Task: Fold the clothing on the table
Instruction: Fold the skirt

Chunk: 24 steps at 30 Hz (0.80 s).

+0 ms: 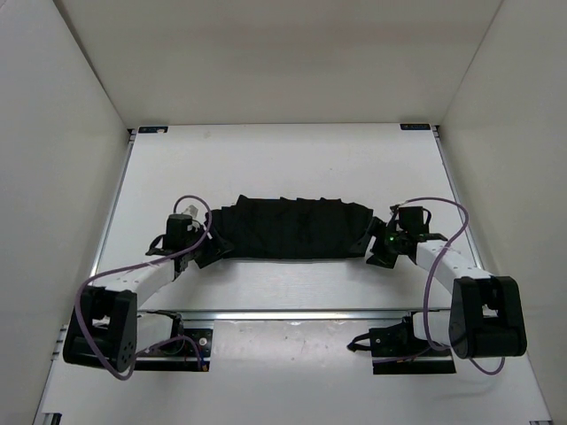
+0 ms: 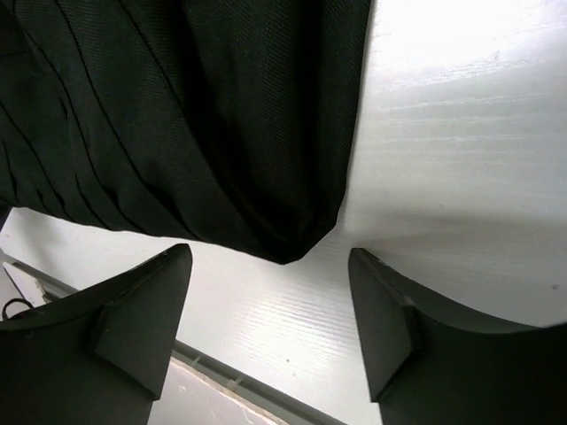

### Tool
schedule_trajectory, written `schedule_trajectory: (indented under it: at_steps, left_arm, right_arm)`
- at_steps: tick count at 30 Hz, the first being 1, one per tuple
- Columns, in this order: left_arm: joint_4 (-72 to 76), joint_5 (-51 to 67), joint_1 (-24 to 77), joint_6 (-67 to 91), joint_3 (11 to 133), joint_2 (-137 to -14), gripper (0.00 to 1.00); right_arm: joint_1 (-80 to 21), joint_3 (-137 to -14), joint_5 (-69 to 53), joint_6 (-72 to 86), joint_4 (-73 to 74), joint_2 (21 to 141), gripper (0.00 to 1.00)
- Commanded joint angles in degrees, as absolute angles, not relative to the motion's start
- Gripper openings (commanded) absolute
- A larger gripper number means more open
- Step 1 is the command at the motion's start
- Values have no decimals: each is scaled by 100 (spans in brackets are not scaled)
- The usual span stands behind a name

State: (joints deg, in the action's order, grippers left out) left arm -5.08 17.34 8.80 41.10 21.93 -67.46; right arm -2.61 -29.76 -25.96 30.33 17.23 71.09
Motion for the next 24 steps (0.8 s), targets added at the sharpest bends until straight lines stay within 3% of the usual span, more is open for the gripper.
schedule_trajectory:
  at_steps: [1,3,4,5,7,8,9,11,19,24]
  left_arm:
    - [-62,1530,1054,4385,2136,-6987,68]
    - [228,1521,1055,4430,2145,-7119,55]
    - [272,1503,1072,4447,2084,-7128,41]
    - [299,1477,1072,4473,2118,-7111,34]
    - [369,1407,1081,4500,2066,-7084,5]
    - [387,1380,1064,4500,2074,-7084,0]
    - [335,1415,1063,4474,2048,-7058,0]
    - [352,1380,1055,4439,2100,-7110,0]
    - [824,1502,2380,4508,3233,-8549,0]
    - [1650,1696,2918,5061,3516,-9429,0]
  right_arm:
    - [-290,-2848,-2514,3120,1363,7190,67]
    - [-377,-2787,-2549,3138,1258,7259,65]
    - [-361,-2769,-2540,3138,1257,7242,62]
    - [-386,-2742,-2549,3138,1179,7294,58]
    - [-413,-2724,-2531,3138,1038,7444,53]
    - [-422,-2733,-2496,3138,976,7505,43]
    - [-457,-2733,-2461,3146,889,7541,24]
    - [-448,-2751,-2409,3164,765,7532,1]
    - [649,-3900,-2610,2454,1949,7111,0]
    - [704,-5261,-2418,1688,3092,7189,0]
